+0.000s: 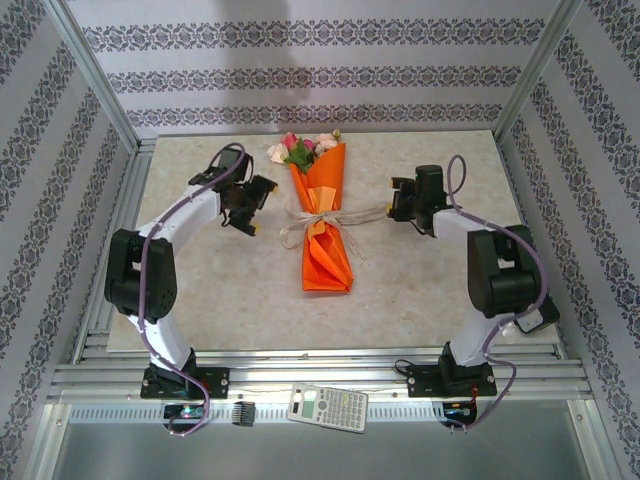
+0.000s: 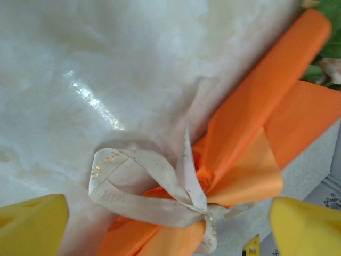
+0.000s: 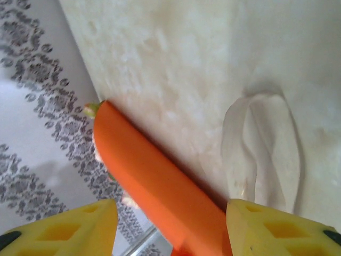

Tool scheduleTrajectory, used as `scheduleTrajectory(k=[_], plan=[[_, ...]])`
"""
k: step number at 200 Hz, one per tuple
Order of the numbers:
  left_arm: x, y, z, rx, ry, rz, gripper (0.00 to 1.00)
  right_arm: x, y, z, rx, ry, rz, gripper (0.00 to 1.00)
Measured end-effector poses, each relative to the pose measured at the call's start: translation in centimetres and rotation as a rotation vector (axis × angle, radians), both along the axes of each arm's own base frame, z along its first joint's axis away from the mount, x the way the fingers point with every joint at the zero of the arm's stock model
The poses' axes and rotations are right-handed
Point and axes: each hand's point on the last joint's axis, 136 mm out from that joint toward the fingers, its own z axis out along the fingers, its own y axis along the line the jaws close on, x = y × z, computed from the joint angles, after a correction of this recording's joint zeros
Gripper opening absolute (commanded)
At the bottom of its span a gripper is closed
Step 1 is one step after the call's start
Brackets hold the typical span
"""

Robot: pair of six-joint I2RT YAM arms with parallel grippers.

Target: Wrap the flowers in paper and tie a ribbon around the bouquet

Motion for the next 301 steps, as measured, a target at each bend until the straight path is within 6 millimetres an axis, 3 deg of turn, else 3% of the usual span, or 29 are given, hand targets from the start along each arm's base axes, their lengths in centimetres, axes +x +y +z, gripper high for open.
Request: scheduleTrajectory(k=[8,17,20,61,86,106,120,133,172,193,220,266,301], plan=[[0.0,0.2,0.8,0.02,-0.024,-0.023,1.0,-0.5,-0.1,1.0,-0.039,0.003,0.029,0.65],[-0.1,0.4,1.8,0.045,-0.061,-0.053,1.0,-1.0,-0.2,2.4,-0.091,-0.001,0.064,0.94],[-0.1,0.5,2.1,0.053,-0.07,-0.061,1.0,-1.2,-0.2,2.7,-0.112,-0.002,0.079,0.97],[-2.3,2.0,6.4,0.132,-0.244,-0.174,1.0,-5.1,-2.1,8.7,-0.437,-0.127,0.238,0.98],[-4.6,5.9,8.8,0.295,-0.326,-0.151,1.0,-9.4,-5.0,12.0,-0.712,-0.199,0.279,0.98],[-7.2,9.9,10.1,0.498,-0.383,-0.096,1.0,-13.3,-8.2,12.9,-0.926,-0.182,0.254,0.98],[-9.5,12.8,9.7,0.672,-0.406,-0.092,1.0,-15.3,-10.4,12.1,-1.075,-0.137,0.246,0.98],[-11.3,14.9,8.1,0.83,-0.409,-0.12,1.0,-16.9,-12.0,9.7,-1.193,-0.085,0.285,0.98],[-14.6,18.5,-0.9,1.1,-0.286,-0.301,1.0,-20.0,-13.4,-1.0,-1.395,0.039,0.496,0.98],[-14.7,18.9,-4.4,1.124,-0.294,-0.358,1.0,-18.9,-13.2,-2.8,-1.444,0.012,0.557,0.98],[-13.1,19.3,-7.3,1.107,-0.315,-0.395,1.0,-15.8,-12.1,-3.2,-1.493,-0.094,0.599,0.98],[-6.6,19.2,-7.5,1.074,-0.522,-0.36,1.0,-10.7,-12.5,-2.6,-1.515,-0.254,0.55,0.98],[-4.9,18.0,-6.5,1.079,-0.715,-0.354,0.99,-8.3,-11.7,-2.0,-1.519,-0.395,0.543,0.98]])
